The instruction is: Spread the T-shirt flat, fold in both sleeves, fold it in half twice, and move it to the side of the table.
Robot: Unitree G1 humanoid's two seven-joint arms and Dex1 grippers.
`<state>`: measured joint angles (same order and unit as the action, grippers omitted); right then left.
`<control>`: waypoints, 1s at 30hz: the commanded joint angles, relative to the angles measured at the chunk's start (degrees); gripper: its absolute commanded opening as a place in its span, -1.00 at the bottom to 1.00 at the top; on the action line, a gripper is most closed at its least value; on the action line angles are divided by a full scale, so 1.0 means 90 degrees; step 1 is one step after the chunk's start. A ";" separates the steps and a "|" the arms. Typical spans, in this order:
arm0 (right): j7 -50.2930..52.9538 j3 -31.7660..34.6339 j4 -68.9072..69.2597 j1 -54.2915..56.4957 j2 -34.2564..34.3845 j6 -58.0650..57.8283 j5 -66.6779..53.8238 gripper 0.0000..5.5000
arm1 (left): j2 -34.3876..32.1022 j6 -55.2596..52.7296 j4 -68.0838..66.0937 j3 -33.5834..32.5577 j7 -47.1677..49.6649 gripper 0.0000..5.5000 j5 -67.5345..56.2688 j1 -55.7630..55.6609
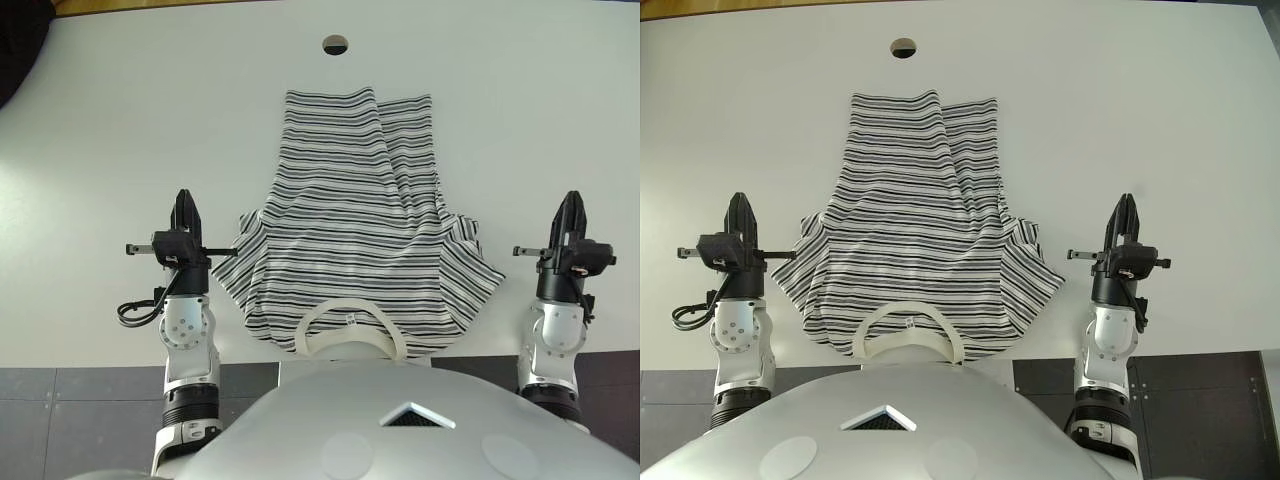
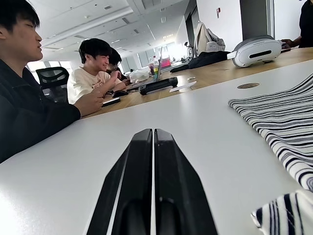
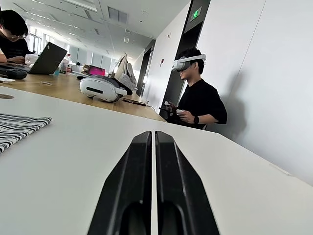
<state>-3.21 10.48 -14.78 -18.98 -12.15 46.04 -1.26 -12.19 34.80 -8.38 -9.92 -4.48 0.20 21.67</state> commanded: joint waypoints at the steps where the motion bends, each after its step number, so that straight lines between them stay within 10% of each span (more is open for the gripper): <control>1: -0.0002 -0.0013 -0.0093 0.0180 0.0024 -0.0102 0.0078 -0.95 | -0.0087 -0.0131 -0.0047 -0.0076 -0.0015 -0.96 0.0012 -0.0100; 16: 0.0387 -0.0087 0.0065 0.0054 0.0289 -0.0116 0.0486 -0.96 | -0.0819 -0.0872 0.0039 -0.0056 -0.1721 -0.38 -0.1262 -0.0118; 22: 0.0643 -0.0054 0.0345 -0.0240 0.0504 -0.0163 0.0582 -0.96 | -0.2488 -0.4307 0.1647 -0.0134 -0.4592 -0.24 -0.4077 0.1026; 30: 0.0748 0.0048 0.0603 -0.0536 0.0590 -0.0227 0.0568 -0.96 | -0.2919 -0.4992 0.1316 -0.0165 -0.5464 -0.24 -0.3752 0.1225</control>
<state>3.10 10.49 -10.13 -22.94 -7.53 44.77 3.96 -36.60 -8.96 3.85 -13.11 -51.40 -35.82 31.31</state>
